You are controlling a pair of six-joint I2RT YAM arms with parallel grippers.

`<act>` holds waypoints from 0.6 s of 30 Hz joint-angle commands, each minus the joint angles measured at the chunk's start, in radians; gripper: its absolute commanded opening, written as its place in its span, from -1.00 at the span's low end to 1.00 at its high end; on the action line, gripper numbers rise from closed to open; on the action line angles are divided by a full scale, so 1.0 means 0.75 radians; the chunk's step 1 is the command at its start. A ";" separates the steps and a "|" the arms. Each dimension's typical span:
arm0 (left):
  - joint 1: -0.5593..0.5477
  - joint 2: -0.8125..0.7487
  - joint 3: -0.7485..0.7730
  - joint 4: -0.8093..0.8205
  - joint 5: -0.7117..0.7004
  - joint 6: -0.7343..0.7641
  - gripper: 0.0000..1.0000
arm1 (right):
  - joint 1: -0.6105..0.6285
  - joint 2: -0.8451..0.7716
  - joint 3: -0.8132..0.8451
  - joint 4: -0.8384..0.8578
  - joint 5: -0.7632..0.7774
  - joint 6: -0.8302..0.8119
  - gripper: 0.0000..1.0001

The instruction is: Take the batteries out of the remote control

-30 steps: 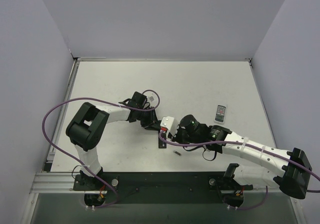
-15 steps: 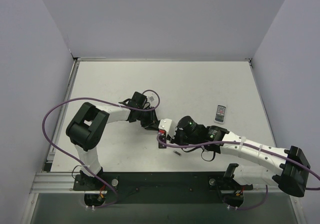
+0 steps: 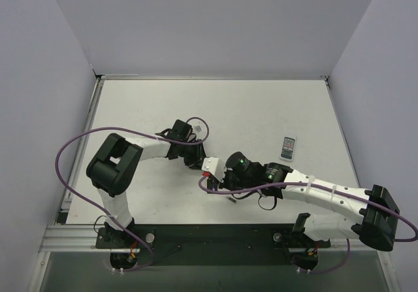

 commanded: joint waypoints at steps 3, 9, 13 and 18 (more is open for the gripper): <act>-0.014 0.026 -0.012 0.018 0.005 0.009 -0.31 | 0.025 0.018 0.063 -0.061 0.054 -0.024 -1.00; -0.012 0.026 -0.016 0.018 0.005 0.009 -0.31 | 0.031 -0.010 0.083 -0.061 0.054 -0.017 -1.00; -0.012 0.026 -0.016 0.018 0.003 0.009 -0.31 | 0.035 -0.031 0.092 -0.077 0.062 -0.017 -1.00; -0.014 0.026 -0.016 0.018 0.005 0.007 -0.31 | 0.035 -0.017 0.092 -0.093 0.062 -0.017 -1.00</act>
